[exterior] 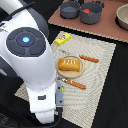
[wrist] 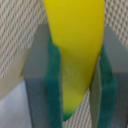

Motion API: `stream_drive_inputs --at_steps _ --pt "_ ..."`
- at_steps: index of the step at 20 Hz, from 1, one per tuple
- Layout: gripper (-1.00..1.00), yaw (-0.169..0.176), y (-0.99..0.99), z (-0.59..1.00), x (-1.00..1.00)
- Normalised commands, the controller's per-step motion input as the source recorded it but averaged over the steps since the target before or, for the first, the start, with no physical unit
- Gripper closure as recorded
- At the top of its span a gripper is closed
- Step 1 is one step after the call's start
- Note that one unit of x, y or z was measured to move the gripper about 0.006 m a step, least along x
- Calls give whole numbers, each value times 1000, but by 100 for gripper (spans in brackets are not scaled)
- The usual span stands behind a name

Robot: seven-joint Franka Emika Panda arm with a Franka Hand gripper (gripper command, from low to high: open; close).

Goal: Interact with the objects in diverse but meaningful ways.

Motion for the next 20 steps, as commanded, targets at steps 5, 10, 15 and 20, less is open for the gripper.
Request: stream_drive_inputs --at_steps 5,10,15,20 --pt "100 13 458 619 -701" --pt "100 29 575 324 -655" --pt "100 25 715 225 -616" --pt "100 28 763 257 -561"
